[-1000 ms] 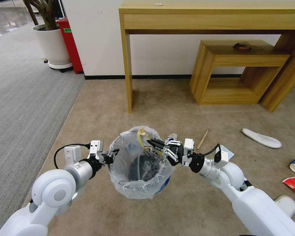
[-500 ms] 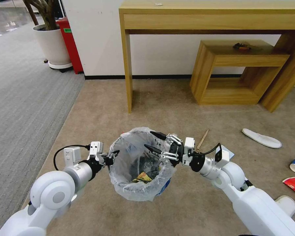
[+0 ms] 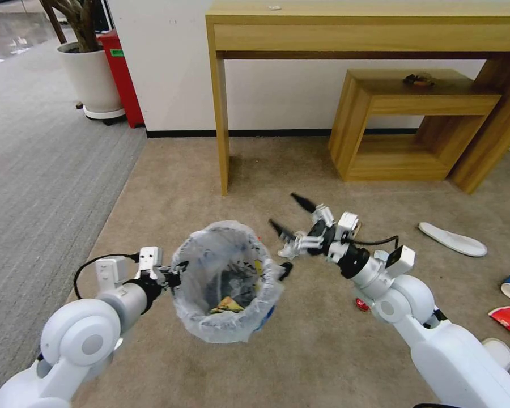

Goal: Pick up the trash bin and place the garbage on the floor into it.

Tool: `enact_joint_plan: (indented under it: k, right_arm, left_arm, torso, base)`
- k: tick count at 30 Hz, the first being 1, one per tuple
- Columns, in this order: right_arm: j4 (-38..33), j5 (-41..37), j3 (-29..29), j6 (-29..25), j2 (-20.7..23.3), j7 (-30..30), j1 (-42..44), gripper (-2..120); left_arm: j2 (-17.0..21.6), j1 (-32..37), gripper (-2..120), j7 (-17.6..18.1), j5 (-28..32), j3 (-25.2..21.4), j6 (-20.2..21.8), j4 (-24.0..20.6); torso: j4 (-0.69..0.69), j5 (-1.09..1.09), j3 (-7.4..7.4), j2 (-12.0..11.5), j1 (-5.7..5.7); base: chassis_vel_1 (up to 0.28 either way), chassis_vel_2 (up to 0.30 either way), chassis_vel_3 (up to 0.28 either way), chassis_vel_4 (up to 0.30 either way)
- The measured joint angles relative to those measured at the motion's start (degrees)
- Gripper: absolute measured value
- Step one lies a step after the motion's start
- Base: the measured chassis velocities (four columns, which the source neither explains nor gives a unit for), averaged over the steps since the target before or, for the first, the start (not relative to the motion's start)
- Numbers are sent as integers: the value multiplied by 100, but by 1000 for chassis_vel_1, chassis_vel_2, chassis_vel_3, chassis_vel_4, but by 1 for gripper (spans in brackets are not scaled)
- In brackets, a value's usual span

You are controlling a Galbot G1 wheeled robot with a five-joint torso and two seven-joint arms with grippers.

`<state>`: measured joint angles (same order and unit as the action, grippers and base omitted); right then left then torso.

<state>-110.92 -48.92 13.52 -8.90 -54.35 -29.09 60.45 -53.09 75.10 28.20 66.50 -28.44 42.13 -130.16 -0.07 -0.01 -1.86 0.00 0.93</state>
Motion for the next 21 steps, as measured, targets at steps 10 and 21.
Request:
enact_joint_plan:
  k: [10, 21]
  right_arm:
    - [-21, 575, 649, -181, -162, 1721, 449, 100]
    - [104, 1350, 964, -279, -395, 2103, 912, 100]
  left_arm:
    - [8, 291, 0, 870, 507, -1161, 0, 55]
    - [-185, 390, 0, 1338, 671, -2014, 0, 255]
  torso:
    - [-1, 0, 0, 0, 0]
    - [-1, 0, 0, 0, 0]
  base:
    - [0, 0, 0, 0]
    - [0, 0, 0, 0]
